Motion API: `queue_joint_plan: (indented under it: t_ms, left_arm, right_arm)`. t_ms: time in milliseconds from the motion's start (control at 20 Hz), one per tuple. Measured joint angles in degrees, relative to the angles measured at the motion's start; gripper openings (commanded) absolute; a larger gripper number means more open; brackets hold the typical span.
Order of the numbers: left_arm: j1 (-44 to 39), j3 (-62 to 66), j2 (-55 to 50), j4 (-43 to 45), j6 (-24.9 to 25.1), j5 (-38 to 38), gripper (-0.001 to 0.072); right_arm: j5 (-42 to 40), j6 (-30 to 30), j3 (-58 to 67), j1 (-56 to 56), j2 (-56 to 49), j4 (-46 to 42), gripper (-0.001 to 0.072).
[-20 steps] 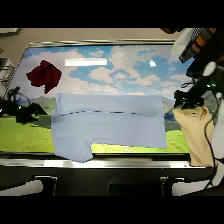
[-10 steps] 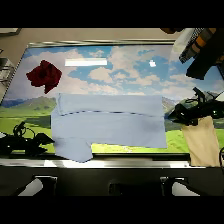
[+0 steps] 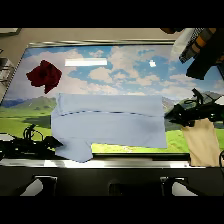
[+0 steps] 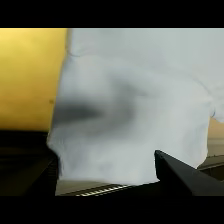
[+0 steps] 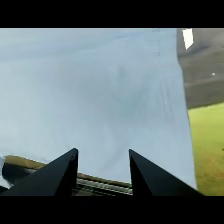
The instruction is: Fold the clothes and pants, and hang the long-sleeved shirts on hangers.
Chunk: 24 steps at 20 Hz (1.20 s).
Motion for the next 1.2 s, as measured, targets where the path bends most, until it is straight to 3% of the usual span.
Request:
queue_joint_plan:
  t_ms: [100, 150, 250, 400, 650, 1200]
  left_arm:
    - [-0.39, -0.72, -0.11, 1.29, 0.24, 0.85, 0.0127]
    - [-0.55, -0.90, -0.09, 1.62, 0.26, 0.90, 0.0028]
    - [-0.70, -1.03, -0.07, 0.96, 0.26, 0.46, 0.0017]
    - [-0.79, -1.11, -0.02, 0.39, 0.42, -0.15, 0.0017]
    - [-0.79, -1.14, -0.02, 0.07, 0.74, -0.57, 0.0017]
    - [-0.79, -1.11, -0.02, -0.07, 0.81, -0.74, 0.0017]
  right_arm:
    - [0.00, 0.00, -0.04, 0.00, 0.00, 0.44, 0.0377]
    - [0.15, -0.02, -0.07, 0.00, 0.00, 0.61, 0.0375]
    - [0.92, -0.70, -0.07, -0.31, 0.11, 0.76, 0.0338]
    - [1.77, -1.60, -0.17, -3.91, 0.42, 0.42, 0.0343]
    - [2.54, -2.80, -5.99, -11.30, 0.33, -0.11, 0.0423]
    - [-4.15, -7.28, -24.17, -13.03, -0.50, -1.95, 0.0379]
